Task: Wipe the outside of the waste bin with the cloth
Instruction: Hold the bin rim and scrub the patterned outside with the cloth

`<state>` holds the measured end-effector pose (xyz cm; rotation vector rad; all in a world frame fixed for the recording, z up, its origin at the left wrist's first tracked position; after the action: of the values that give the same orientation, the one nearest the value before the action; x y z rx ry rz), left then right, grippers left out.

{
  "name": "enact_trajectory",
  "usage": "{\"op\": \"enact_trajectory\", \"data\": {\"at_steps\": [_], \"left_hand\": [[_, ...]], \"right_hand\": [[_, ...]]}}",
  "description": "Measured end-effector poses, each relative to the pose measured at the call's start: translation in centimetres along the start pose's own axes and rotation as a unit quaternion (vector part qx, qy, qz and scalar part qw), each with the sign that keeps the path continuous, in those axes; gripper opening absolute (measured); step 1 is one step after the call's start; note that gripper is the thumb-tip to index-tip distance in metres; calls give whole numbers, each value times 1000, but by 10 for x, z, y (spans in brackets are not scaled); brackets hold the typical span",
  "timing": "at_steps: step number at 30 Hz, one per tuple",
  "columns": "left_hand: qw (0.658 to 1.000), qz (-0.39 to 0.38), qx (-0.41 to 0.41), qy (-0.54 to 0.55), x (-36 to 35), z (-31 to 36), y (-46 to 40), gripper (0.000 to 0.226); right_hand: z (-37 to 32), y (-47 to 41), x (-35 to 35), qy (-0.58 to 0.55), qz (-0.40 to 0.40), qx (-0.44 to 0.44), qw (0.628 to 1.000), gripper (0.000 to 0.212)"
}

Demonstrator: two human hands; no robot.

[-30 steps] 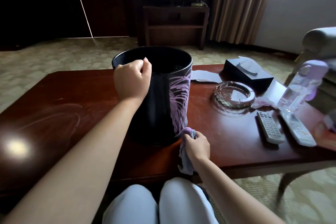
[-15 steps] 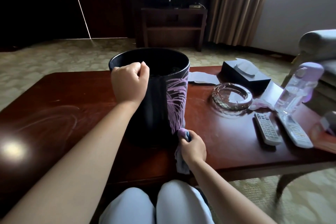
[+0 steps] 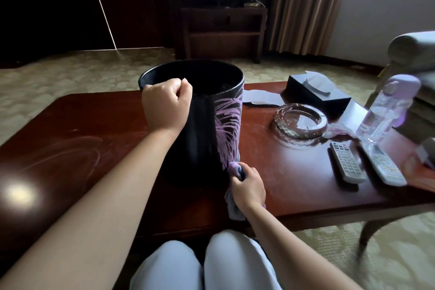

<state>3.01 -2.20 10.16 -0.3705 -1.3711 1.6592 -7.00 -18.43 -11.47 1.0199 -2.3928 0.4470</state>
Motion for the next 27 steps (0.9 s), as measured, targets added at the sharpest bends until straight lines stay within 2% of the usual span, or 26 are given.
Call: {"op": "enact_trajectory", "data": {"at_steps": [2, 4, 6, 9, 11, 14, 16, 19, 21, 24, 25, 27], "left_hand": [[1000, 1, 4, 0, -1, -1, 0, 42], [1000, 2, 5, 1, -2, -2, 0, 43], [1000, -2, 3, 3, -1, -3, -1, 43], [1000, -6, 0, 3, 0, -2, -1, 43], [1000, -3, -1, 2, -1, -1, 0, 43], [1000, 8, 1, 0, -1, -1, 1, 43], [1000, 9, 1, 1, -1, -1, 1, 44], [1000, 8, 3, 5, 0, -1, 0, 44], [1000, 10, 2, 3, 0, 0, 0, 43], [1000, 15, 3, 2, -2, 0, 2, 43], [1000, 16, 4, 3, -2, 0, 2, 44], [1000, 11, 5, 5, -2, -1, 1, 43]], "right_hand": [[-5, 6, -1, -12, -47, 92, 995, 23], [-5, 10, -3, 9, -81, 137, 987, 22], [-3, 6, -3, 4, -45, 105, 993, 23], [2, -2, 1, -46, 14, 1, 999, 24], [-1, 0, 1, -63, 4, 29, 998, 23], [-7, 11, 0, -68, -39, 125, 989, 17], [-3, 7, -4, -79, -49, 109, 990, 19], [4, -4, -5, -116, -12, 32, 993, 23], [2, -2, -4, -103, 2, 52, 993, 25], [-9, 13, -4, -69, -16, 166, 984, 17], [-9, 13, -4, -69, -22, 171, 983, 16], [-3, 5, -4, -119, -5, 99, 988, 15]]}}
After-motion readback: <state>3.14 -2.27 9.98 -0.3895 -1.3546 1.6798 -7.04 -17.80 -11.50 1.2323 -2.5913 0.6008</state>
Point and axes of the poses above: each hand's wrist, its own y-axis away from the middle knuckle, its own x-axis out of the back of the hand, z = x × y, the point moved 5 cm from there along -y, towards the middle knuckle, and after that the axes turned 2 degrees about z, right-handed, at the moved point
